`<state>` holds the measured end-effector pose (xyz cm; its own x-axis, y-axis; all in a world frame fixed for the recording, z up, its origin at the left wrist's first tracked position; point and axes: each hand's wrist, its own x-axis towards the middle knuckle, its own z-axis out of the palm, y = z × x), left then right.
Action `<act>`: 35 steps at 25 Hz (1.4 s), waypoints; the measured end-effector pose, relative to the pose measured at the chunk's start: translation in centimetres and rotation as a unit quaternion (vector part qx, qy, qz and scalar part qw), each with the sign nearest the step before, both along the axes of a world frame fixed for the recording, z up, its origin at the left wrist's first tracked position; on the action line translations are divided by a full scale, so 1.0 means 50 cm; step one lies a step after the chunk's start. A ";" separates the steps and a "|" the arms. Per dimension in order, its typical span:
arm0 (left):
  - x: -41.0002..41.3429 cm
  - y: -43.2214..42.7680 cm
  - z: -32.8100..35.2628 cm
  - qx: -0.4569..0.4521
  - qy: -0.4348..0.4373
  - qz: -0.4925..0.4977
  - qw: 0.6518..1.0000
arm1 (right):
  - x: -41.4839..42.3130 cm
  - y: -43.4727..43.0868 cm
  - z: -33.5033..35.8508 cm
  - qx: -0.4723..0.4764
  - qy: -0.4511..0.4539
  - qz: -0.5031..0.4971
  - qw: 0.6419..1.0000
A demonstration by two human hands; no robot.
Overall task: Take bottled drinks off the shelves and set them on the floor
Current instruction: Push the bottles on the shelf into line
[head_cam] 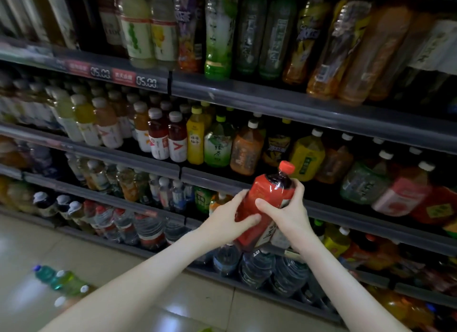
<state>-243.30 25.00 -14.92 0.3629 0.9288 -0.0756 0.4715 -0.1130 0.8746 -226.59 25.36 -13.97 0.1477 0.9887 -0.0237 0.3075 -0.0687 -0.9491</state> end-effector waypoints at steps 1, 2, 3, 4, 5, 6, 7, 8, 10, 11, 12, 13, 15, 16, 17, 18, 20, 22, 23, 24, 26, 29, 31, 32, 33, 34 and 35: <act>-0.021 0.009 -0.015 0.007 -0.003 0.026 1.000 | -0.015 0.015 -0.002 0.001 -0.004 0.007 1.000; -0.046 0.023 -0.030 0.014 0.005 0.051 0.999 | -0.032 0.031 -0.004 0.001 -0.005 0.010 1.000; -0.078 0.041 -0.046 0.015 0.021 0.074 0.997 | -0.053 0.046 -0.007 0.000 -0.004 0.013 1.000; -0.113 0.061 -0.061 0.021 0.045 0.092 0.995 | -0.076 0.062 -0.011 -0.001 -0.005 0.016 1.000; -0.156 0.086 -0.073 0.033 0.077 0.107 0.991 | -0.103 0.081 -0.014 -0.003 -0.006 0.018 1.000; -0.201 0.109 -0.079 0.050 0.109 0.118 0.986 | -0.132 0.099 -0.018 -0.005 -0.008 0.018 1.000; -0.248 0.135 -0.082 0.069 0.138 0.129 0.980 | -0.163 0.115 -0.021 -0.005 -0.008 0.016 1.000; -0.298 0.162 -0.080 0.085 0.163 0.138 0.973 | -0.199 0.132 -0.024 -0.005 -0.007 0.012 1.000; -0.392 0.222 -0.073 0.115 0.206 0.147 0.961 | -0.274 0.162 -0.030 -0.003 -0.002 -0.008 1.000; -0.428 0.253 -0.067 0.134 0.233 0.144 0.952 | -0.310 0.176 -0.032 -0.002 -0.001 -0.020 1.000; -0.455 0.283 -0.061 0.156 0.254 0.141 0.944 | -0.342 0.187 -0.032 -0.001 -0.003 -0.029 1.000; -0.475 0.315 -0.055 0.181 0.268 0.134 0.937 | -0.372 0.198 -0.032 -0.001 -0.003 -0.039 0.999; -0.497 0.370 -0.039 0.223 0.285 0.124 0.924 | -0.415 0.220 -0.030 0.000 0.006 -0.064 0.998; -0.502 0.392 -0.035 0.236 0.291 0.123 0.919 | -0.430 0.225 -0.030 0.000 0.009 -0.077 0.997; -0.501 0.409 -0.032 0.249 0.289 0.114 0.917 | -0.438 0.225 -0.030 0.000 0.011 -0.090 0.996; -0.493 0.423 -0.035 0.261 0.277 0.087 0.921 | -0.442 0.223 -0.032 0.000 0.011 -0.107 0.994; -0.458 0.420 -0.046 0.261 0.221 -0.020 0.940 | -0.434 0.213 -0.035 -0.009 0.003 -0.151 0.988; -0.414 0.380 -0.059 0.213 0.162 -0.150 0.952 | -0.417 0.195 -0.033 -0.009 -0.006 -0.185 0.983; -0.391 0.354 -0.060 0.182 0.135 -0.199 0.953 | -0.403 0.182 -0.031 -0.009 -0.011 -0.198 0.980; -0.369 0.330 -0.059 0.148 0.115 -0.231 0.955 | -0.388 0.169 -0.029 -0.010 -0.018 -0.208 0.978; -0.317 0.291 -0.059 0.103 0.083 -0.269 0.954 | -0.349 0.133 -0.023 -0.014 -0.031 -0.228 0.973; -0.235 0.240 -0.062 0.092 0.050 -0.277 0.955 | -0.282 0.066 -0.016 0.001 -0.028 -0.256 0.966; -0.164 0.192 -0.060 0.098 0.044 -0.279 0.954 | -0.218 0.009 -0.014 0.009 -0.025 -0.276 0.961; -0.126 0.163 -0.057 0.103 0.040 -0.278 0.954 | -0.181 -0.021 -0.012 0.013 -0.024 -0.285 0.958; -0.082 0.129 -0.054 0.109 0.035 -0.277 0.954 | -0.137 -0.053 -0.009 0.018 -0.025 -0.295 0.955; -0.038 0.097 -0.054 0.116 0.030 -0.273 0.954 | -0.091 -0.084 -0.009 0.021 -0.026 -0.304 0.952; 0.014 0.059 -0.057 0.115 0.025 -0.269 0.956 | -0.039 -0.121 -0.008 0.019 -0.030 -0.307 0.951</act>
<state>-242.61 27.93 -17.78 0.7934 0.6037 0.0785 0.3315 -0.5366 0.7760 -228.52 19.30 -14.38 0.6980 0.7152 0.0361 0.2733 -0.2195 -0.9366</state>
